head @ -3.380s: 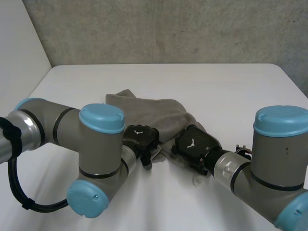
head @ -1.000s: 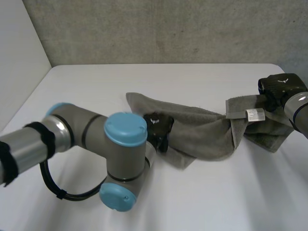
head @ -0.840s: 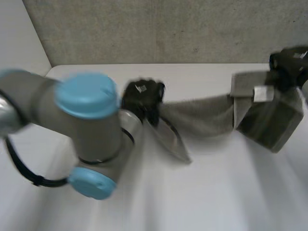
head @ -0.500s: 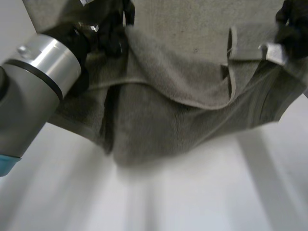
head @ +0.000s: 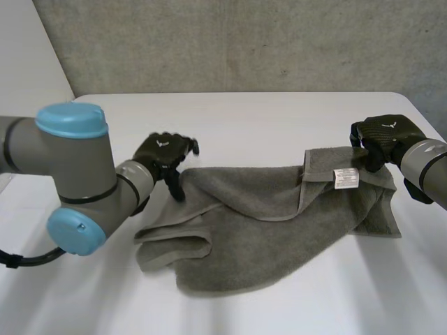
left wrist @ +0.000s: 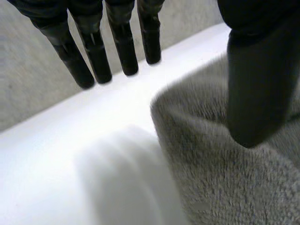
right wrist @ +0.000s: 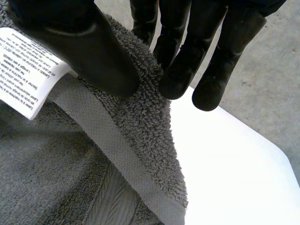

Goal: Fold the towel.

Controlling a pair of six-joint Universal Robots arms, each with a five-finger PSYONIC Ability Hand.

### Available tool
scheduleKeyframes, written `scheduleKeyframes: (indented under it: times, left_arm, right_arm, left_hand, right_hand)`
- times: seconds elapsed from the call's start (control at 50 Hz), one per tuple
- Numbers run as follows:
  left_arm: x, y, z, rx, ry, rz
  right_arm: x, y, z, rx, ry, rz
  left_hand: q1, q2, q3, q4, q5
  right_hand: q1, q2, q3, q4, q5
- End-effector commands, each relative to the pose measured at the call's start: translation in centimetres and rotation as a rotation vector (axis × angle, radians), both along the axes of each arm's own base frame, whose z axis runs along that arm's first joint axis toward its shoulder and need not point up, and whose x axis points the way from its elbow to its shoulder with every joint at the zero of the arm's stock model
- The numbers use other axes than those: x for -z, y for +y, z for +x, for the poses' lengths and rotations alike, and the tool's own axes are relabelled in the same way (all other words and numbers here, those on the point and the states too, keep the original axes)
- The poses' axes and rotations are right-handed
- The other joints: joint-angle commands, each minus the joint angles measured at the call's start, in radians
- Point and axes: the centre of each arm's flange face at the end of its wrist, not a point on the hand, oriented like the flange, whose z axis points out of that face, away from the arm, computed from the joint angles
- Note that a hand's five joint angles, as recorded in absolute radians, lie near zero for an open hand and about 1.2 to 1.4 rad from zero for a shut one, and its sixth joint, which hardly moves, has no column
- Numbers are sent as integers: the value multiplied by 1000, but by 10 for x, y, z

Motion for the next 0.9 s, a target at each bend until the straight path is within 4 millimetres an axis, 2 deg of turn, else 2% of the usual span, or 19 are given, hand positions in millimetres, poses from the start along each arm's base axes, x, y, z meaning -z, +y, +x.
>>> scheduleKeyframes:
  times: [0.02, 0.06, 0.08, 0.12, 0.14, 0.26, 0.38, 0.42, 0.44, 0.48, 0.5, 0.54, 0.62, 0.66, 0.7, 0.72, 0.76, 0.9]
  left_arm:
    - [-42, 14, 6, -36, 45, -81]
    - [-47, 17, 9, -54, 53, -82]
    - [-51, 21, 11, -70, 62, -85]
    - [-61, 31, 19, -103, 88, -88]
    - [-61, 31, 19, -103, 88, -88]
    - [-62, 43, 33, -192, 133, -53]
    - [-46, 45, 45, -309, 95, -14]
    - [-42, 47, 46, -324, 84, -6]
    - [-38, 49, 48, -333, 72, 4]
    - [-33, 49, 49, -340, 61, 15]
    - [-28, 49, 48, -340, 55, 25]
    - [-24, 48, 48, -341, 48, 33]
    - [-15, 43, 45, -343, 40, 49]
    - [-12, 41, 43, -343, 37, 53]
    - [-9, 39, 42, -343, 31, 60]
    - [-4, 39, 42, -343, 21, 72]
    - [0, 39, 42, -347, 17, 83]
    - [14, 40, 42, -357, 22, 133]
  right_arm:
    - [0, -1, -1, 5, -2, -23]
    - [1, -2, -2, 13, -1, -24]
    - [0, -2, -2, 13, -1, -24]
    - [2, -2, -2, 12, 1, -20]
    - [2, -1, -3, 13, 0, -22]
    - [-6, 9, -3, -8, 11, -40]
    - [-16, 29, 1, -50, 39, -74]
    - [-23, 53, 14, -131, 42, -109]
    - [-23, 53, 14, -131, 42, -109]
    - [-25, 75, 23, -181, 57, -144]
    - [-25, 75, 23, -182, 57, -145]
    - [-17, 88, 28, -206, 70, -150]
    - [-7, 91, 28, -172, 78, -151]
    - [-1, 90, 27, -143, 88, -154]
    - [16, 88, 31, -111, 113, -138]
    - [16, 88, 31, -111, 114, -138]
    - [38, 87, 39, -112, 147, -102]
    - [64, 74, 43, -100, 163, -74]
  left_hand:
    - [-234, -235, -224, -237, -393]
    - [-240, -241, -230, -243, -399]
    - [-246, -246, -236, -249, -405]
    - [-243, -243, -233, -246, -402]
    - [-243, -243, -233, -246, -402]
    - [-217, -217, -207, -219, -376]
    - [-205, -205, -195, -207, -364]
    - [-205, -205, -195, -207, -364]
    - [-205, -205, -195, -207, -364]
    - [-205, -205, -195, -207, -364]
    - [-205, -205, -195, -207, -364]
    - [-205, -205, -195, -207, -364]
    - [-202, -202, -192, -205, -361]
    - [-199, -199, -189, -202, -358]
    - [-199, -199, -189, -202, -358]
    - [-196, -197, -186, -199, -355]
    - [-196, -196, -186, -199, -355]
    - [-190, -191, -180, -193, -349]
  right_hand:
    - [40, 63, 39, 34, 35]
    - [-389, -366, -390, -395, -394]
    - [-391, -368, -392, -398, -396]
    - [-976, -953, -977, -983, -981]
    - [-1153, -1130, -1154, -1160, -1158]
    - [-1153, -1130, -1154, -1160, -1158]
    - [-1153, -1130, -1154, -1160, -1158]
    - [-1153, -1130, -1154, -1160, -1158]
    - [-1153, -1130, -1154, -1160, -1158]
    - [-1153, -1130, -1154, -1160, -1158]
    - [-1153, -1130, -1154, -1160, -1158]
    - [-1153, -1130, -1154, -1160, -1158]
    - [-1153, -1130, -1154, -1160, -1158]
    - [-1153, -1130, -1154, -1160, -1158]
    - [-1153, -1130, -1154, -1160, -1158]
    - [-1153, -1130, -1154, -1160, -1158]
    - [-1153, -1130, -1154, -1160, -1158]
    - [-1075, -1053, -1076, -1082, -1081]
